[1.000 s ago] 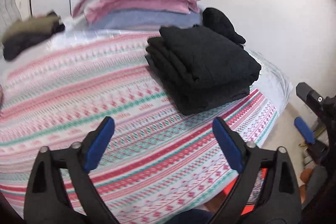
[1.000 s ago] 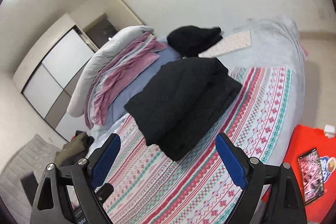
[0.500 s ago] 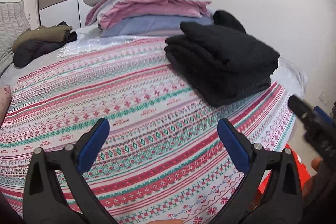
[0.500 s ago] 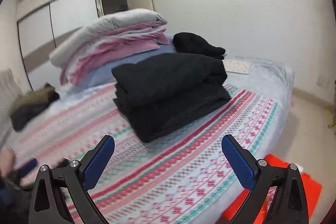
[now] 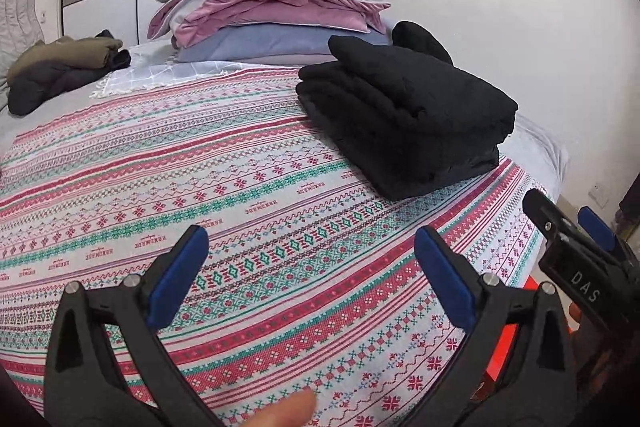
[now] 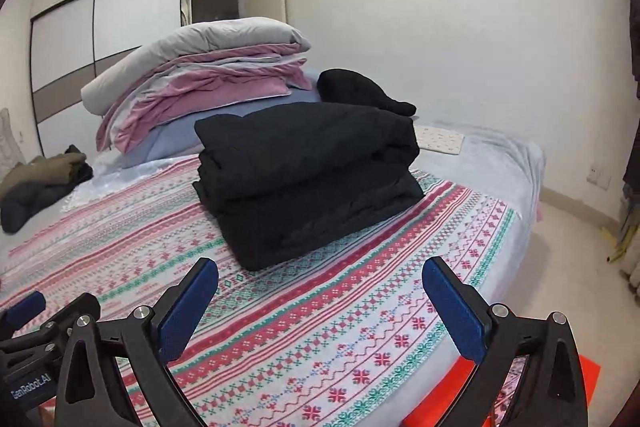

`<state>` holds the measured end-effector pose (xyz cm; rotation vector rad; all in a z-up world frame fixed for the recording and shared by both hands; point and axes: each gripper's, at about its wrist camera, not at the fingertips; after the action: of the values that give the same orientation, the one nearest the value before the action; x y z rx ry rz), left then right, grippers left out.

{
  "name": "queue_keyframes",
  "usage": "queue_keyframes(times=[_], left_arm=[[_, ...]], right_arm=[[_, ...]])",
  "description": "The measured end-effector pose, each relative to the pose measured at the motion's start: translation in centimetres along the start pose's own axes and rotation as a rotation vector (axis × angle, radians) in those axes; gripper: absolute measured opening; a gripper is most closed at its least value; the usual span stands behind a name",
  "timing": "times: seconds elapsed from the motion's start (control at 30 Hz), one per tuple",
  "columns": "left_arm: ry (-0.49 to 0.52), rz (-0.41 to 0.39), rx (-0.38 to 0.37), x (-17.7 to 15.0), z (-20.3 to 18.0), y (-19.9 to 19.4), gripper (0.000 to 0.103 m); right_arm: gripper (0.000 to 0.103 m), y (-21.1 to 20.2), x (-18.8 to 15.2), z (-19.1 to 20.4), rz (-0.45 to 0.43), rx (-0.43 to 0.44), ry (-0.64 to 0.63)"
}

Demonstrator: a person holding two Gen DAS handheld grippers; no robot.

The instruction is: Fold large clothes

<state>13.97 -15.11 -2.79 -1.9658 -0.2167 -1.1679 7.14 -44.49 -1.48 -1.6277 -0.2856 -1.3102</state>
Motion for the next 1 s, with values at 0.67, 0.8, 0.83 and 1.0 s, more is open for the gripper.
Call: queue_keyframes(times=[0.67, 0.8, 0.83, 1.0], left_arm=[[0.022, 0.011, -0.025, -0.5, -0.5, 0.7, 0.102], [0.014, 0.015, -0.040, -0.6, -0.4, 0.8, 0.102], [0.012, 0.018, -0.037, -0.6, -0.3, 0.9, 0.102], [0.009, 0.035, -0.048, -0.9, -0.6, 1.3, 0.102]], right_arm=[[0.103, 0.3, 0.0, -0.1, 0.002, -0.051, -0.039], [0.103, 0.8, 0.4, 0.2, 0.006, -0.057, -0.049], [0.103, 0.9, 0.4, 0.3, 0.007, -0.062, -0.054], [0.103, 1.5, -0.4, 0.4, 0.036, -0.051, -0.052]])
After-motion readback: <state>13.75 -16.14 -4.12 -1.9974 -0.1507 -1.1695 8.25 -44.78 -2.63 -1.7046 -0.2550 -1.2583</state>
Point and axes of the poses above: each gripper's, at about its wrist camera, not at the fingertips, and y roughly the way its jaws point, z to its left, x to its top, and after that the axes turned 12 degrees about -x, right-handed
